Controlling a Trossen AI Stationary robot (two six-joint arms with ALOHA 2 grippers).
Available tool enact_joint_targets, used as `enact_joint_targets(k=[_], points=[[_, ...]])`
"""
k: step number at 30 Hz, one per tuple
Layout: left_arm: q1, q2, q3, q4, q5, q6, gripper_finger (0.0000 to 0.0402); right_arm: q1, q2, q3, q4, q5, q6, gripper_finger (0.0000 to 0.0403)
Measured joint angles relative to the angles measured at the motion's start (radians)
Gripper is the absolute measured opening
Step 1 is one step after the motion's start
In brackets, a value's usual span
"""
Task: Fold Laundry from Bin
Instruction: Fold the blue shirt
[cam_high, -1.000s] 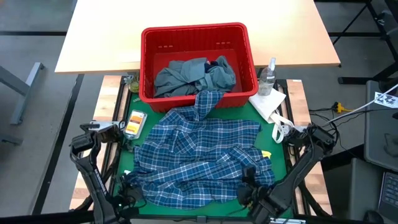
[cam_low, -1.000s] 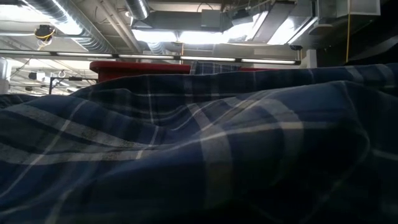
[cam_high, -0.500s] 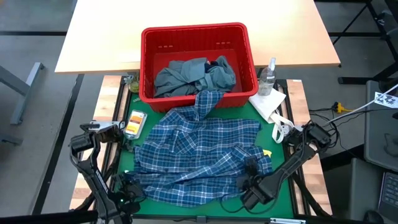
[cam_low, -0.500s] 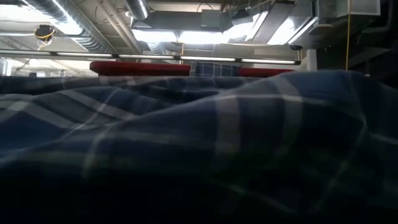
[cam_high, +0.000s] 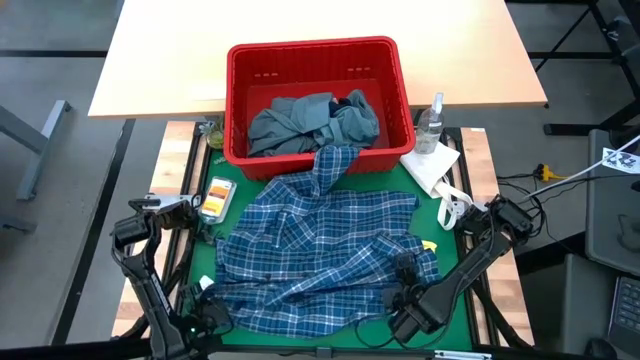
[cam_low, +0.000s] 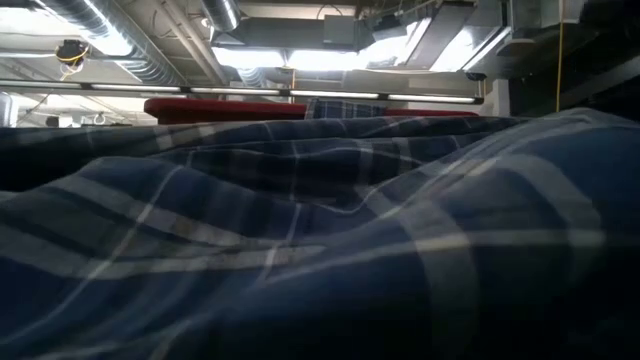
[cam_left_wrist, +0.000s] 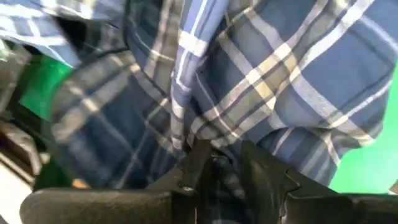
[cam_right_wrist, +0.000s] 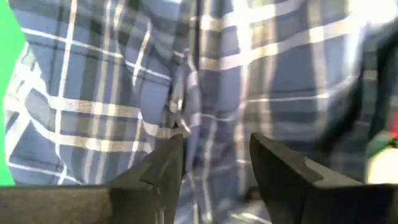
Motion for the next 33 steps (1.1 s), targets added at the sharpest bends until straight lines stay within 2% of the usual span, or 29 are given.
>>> enact_joint_targets(k=[7,14,22,28,33], points=[[0.000,0.001,0.120,-0.099,-0.128,0.001,0.0084,0.000,0.000,0.122,-0.044,0.021,0.000,0.0186],[-0.015,0.001,0.157,0.007,-0.188,0.000,0.0084,0.032,0.000,0.158,0.190,0.059,-0.016,0.0186],[-0.028,0.002,0.070,0.150,-0.235,-0.028,0.0084,0.105,0.000,0.067,0.407,0.113,0.012,0.0186],[-0.027,0.002,-0.001,0.197,-0.239,-0.035,0.0084,0.141,0.000,-0.028,0.429,0.116,0.125,0.0186],[-0.027,0.001,-0.051,0.251,-0.205,-0.036,0.0084,0.153,0.000,-0.131,0.431,0.040,0.215,0.0186]])
